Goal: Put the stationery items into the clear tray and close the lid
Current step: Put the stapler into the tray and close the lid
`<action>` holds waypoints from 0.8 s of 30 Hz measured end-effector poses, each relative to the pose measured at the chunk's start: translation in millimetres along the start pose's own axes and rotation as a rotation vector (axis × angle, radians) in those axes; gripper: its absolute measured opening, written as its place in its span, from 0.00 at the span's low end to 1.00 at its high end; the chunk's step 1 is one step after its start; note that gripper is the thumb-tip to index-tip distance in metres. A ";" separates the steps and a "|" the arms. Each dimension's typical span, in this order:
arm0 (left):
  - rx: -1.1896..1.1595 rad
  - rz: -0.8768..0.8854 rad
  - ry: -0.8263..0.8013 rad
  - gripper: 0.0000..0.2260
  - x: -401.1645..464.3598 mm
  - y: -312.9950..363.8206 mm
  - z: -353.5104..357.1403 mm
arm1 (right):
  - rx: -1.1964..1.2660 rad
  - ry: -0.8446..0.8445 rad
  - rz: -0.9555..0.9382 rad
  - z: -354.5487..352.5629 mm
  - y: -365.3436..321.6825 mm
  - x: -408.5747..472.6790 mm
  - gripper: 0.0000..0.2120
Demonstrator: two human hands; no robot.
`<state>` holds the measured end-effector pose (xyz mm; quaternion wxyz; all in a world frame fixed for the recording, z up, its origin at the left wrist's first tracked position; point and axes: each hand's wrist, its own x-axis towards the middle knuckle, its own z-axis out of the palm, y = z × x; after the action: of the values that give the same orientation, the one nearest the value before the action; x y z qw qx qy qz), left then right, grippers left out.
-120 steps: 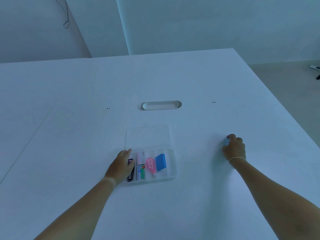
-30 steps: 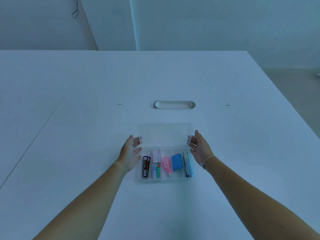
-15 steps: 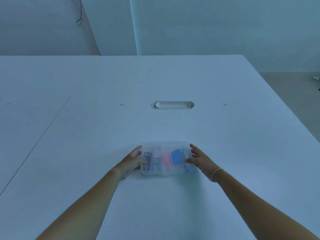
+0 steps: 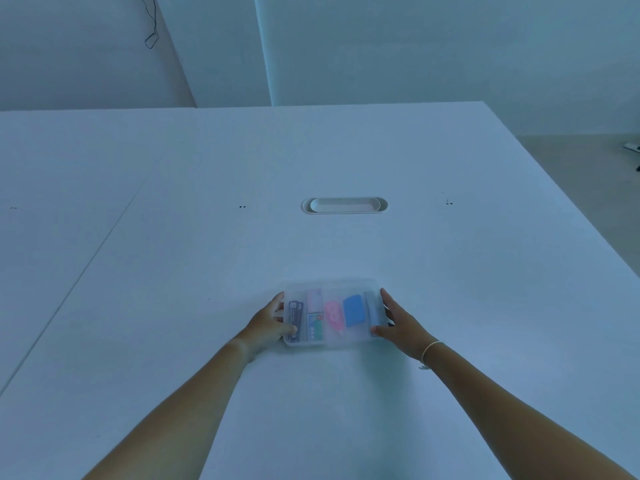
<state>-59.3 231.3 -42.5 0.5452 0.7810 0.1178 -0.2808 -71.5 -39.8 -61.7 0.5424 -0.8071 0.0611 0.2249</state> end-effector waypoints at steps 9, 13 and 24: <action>-0.039 -0.007 -0.009 0.37 1.5 -1.8 -3.5 | 0.003 0.005 0.004 -2.2 1.7 -0.1 0.40; -0.076 -0.002 0.002 0.36 4.5 0.6 -4.0 | 0.072 0.034 0.011 -2.0 0.8 0.5 0.39; -0.078 0.009 0.042 0.34 7.0 0.2 -2.4 | 0.111 0.087 0.012 1.9 -1.1 -0.9 0.38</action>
<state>-52.8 232.6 -45.8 0.5739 0.7655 0.1365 -0.2569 -72.6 -37.9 -61.0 0.5818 -0.7845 0.1017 0.1889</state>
